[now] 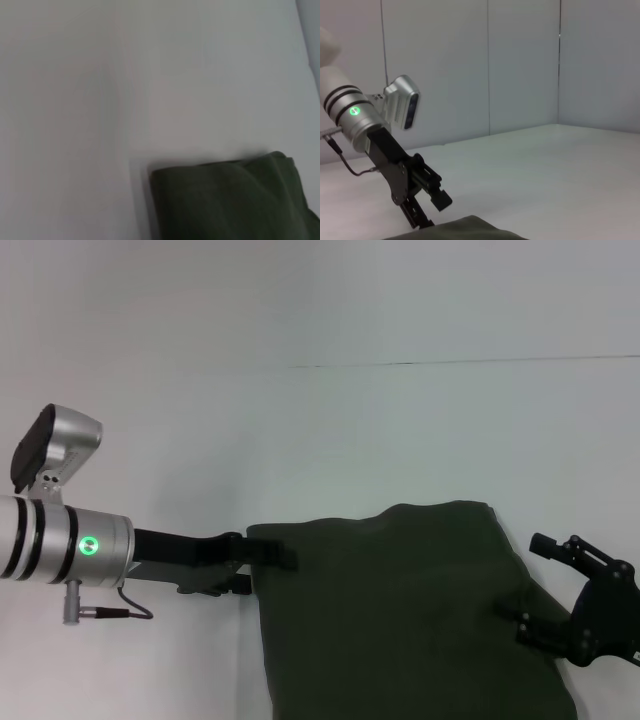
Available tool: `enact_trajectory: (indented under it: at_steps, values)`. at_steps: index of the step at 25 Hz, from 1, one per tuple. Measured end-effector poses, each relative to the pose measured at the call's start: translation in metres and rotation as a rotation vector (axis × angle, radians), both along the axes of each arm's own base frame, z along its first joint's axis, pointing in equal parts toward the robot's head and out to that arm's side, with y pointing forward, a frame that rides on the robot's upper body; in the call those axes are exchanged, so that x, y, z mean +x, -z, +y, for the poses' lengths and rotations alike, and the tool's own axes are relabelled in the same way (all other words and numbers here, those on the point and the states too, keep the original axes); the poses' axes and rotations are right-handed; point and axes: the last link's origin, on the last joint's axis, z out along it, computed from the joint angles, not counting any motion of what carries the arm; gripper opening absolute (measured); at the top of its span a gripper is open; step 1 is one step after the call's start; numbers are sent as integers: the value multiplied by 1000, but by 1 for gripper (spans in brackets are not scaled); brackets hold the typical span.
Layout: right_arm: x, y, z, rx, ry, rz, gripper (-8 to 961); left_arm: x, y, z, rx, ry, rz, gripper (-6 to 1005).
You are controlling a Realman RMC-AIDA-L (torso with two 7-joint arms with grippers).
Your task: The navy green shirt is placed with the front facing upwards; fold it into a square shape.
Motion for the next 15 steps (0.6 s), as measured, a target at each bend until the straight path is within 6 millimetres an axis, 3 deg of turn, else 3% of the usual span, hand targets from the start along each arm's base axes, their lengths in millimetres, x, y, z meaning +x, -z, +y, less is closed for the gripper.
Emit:
enact_trajectory:
  at_steps: [15]
  values:
    - [-3, 2, 1, -7, -9, 6, 915, 8, 12, 4, 6, 16, 22, 925]
